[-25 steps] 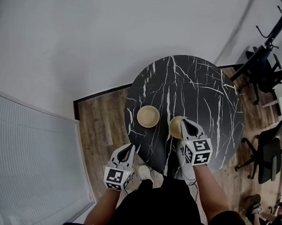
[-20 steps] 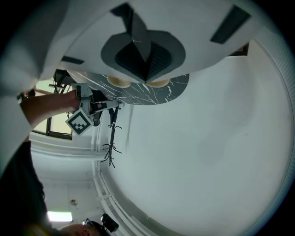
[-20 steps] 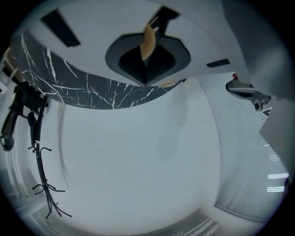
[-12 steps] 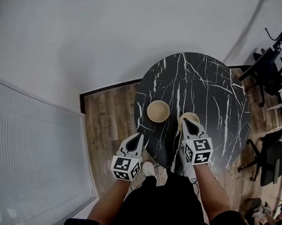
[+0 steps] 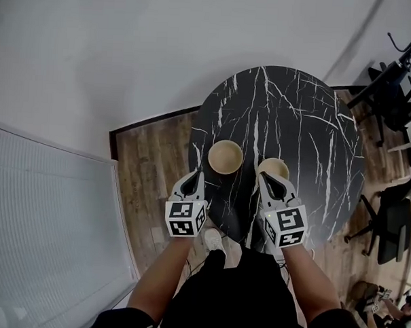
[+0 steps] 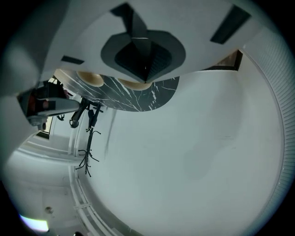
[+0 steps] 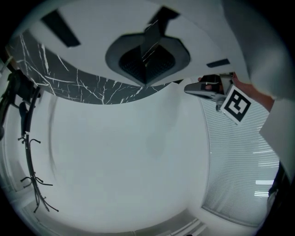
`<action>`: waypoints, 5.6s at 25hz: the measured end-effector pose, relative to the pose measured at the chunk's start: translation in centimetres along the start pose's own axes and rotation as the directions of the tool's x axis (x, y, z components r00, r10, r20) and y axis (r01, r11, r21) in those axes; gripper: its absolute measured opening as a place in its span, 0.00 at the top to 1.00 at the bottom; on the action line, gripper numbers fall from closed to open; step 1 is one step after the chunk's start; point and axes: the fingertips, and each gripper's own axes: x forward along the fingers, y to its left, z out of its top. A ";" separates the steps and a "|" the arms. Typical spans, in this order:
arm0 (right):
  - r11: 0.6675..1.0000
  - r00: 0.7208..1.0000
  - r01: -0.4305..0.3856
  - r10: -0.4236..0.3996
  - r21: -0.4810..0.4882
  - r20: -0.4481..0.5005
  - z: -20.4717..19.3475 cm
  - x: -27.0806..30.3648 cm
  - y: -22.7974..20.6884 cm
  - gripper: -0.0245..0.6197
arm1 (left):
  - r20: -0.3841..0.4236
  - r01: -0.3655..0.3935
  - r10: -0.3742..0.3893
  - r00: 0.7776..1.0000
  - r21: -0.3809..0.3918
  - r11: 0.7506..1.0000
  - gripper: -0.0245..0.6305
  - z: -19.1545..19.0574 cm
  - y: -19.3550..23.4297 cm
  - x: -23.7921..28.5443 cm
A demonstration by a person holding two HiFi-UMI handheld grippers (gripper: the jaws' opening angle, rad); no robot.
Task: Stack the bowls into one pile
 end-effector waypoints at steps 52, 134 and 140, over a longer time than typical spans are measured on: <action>0.997 0.998 0.056 -0.057 0.055 0.031 -3.2 -4.9 -3.5 0.95 | -0.151 0.021 -0.017 0.988 0.024 1.000 0.92 -0.7 -2.3 8.1; 0.953 0.928 0.302 -0.294 0.000 0.228 2.9 -14.8 -4.3 0.95 | 0.186 0.372 -0.424 0.886 0.256 0.892 0.94 7.4 -13.3 -8.4; 0.950 0.927 0.306 -0.281 -0.063 0.249 4.6 -16.0 -1.3 0.95 | 0.200 0.382 -0.441 0.875 0.273 0.883 0.94 7.3 -13.4 -10.0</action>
